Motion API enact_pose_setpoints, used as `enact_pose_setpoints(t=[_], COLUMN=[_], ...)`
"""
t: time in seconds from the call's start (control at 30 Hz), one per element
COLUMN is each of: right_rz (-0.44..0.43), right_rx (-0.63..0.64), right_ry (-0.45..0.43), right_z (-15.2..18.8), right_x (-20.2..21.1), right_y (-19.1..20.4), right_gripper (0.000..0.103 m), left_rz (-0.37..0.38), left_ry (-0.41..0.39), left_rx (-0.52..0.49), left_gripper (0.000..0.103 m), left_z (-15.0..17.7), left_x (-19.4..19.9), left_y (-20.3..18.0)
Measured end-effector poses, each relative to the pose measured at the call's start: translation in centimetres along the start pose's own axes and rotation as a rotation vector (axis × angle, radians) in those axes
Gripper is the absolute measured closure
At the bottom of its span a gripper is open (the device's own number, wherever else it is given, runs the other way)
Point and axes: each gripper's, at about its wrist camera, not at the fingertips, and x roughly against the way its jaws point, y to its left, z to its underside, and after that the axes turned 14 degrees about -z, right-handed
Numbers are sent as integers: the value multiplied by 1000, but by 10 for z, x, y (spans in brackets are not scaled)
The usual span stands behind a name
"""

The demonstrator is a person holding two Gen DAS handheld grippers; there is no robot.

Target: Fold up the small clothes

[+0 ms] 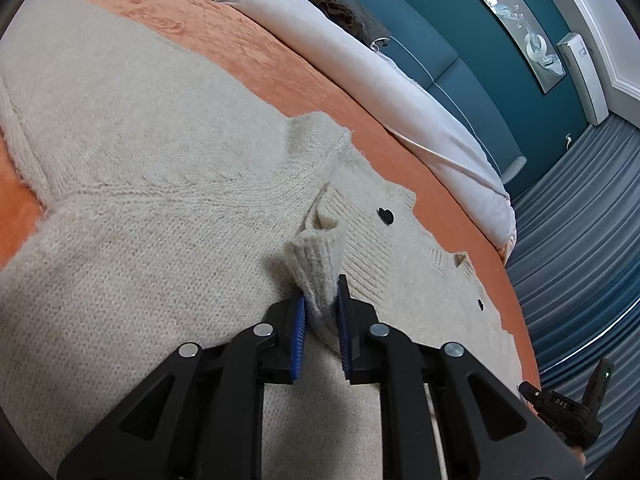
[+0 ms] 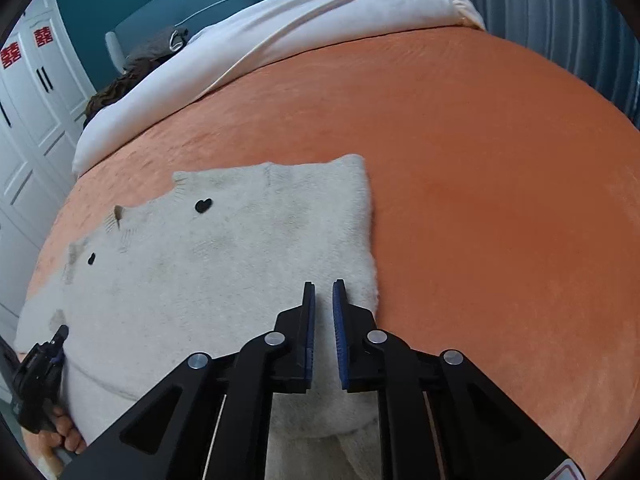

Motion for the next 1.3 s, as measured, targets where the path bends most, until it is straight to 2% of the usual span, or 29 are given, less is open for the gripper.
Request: enact_pose_setpoints(t=[0.03,0.1,0.17,0.23,0.27,0.3,0.37,0.4,0.47,0.53,0.57,0.63,0.7,0.73,0.77,0.83,0.9,0.97,1.03,1.1,1.13,1.2,1.27,1.3], right_rz=[-9,-33,-73,-133,-124,-99,-66,-71,-59,-85,-60,59,114,103,74,5,-14,-39,-67,-54,-32,5,36,43], right_rx=[-37,-73,-85,-107,-101,-98,-141,-135,-100,-51,-29,-26,13,42,62,112,183,218,218,206,217,258,297,300], right_ry=[-3,47,61,2,-35,-43,59,49,20,-45,-43,98,43,25,2,-8,34,86,148,180,151,92,61,59], right_z=[2,0,-6,-20,-21,-21,-9,-7,-15,-19,-18,-10,-3,2,10,37,75,110,145,172,184,199,206,206], right_x=[1,-14,-18,-1,8,8,-17,-18,-1,18,15,-20,-5,11,28,53,68,76,74,68,67,70,65,64], right_y=[-8,-19,-23,-23,-26,-31,-54,-54,-35,-14,-11,-10,12,30,44,75,97,105,114,118,120,127,132,132], right_gripper=[65,61,91,93,97,96,96,95,92,93,92,89,82,82,81,63,62,62,62,54,49,42,40,39], left_rz=[-1,1,1,1,0,0,2,2,2,0,2,8,40,53,52,-2,-107,-226,-340,-405,-436,-433,-426,-434], left_ry=[0,0,-1,-1,-2,-3,-5,-6,-6,-5,-5,9,54,69,59,-15,-84,-133,-146,-136,-120,-122,-135,-141], left_rx=[-1,1,0,0,-2,-2,-11,-13,-12,-13,-12,-1,36,60,87,160,231,277,335,420,470,545,583,585], left_gripper=[89,89,89,89,89,89,87,87,87,87,87,86,83,75,68,32,13,12,12,12,13,14,21,36], left_z=[0,0,0,0,0,0,0,0,-1,-1,0,-3,-12,-17,-23,-41,-64,-96,-134,-163,-176,-191,-202,-207], left_x=[0,0,1,1,1,0,1,1,1,1,1,1,7,16,28,63,89,107,117,119,118,116,113,111], left_y=[0,0,-1,-1,-1,-1,-2,-2,-2,-2,-2,-1,3,8,17,52,94,141,194,243,266,298,314,316])
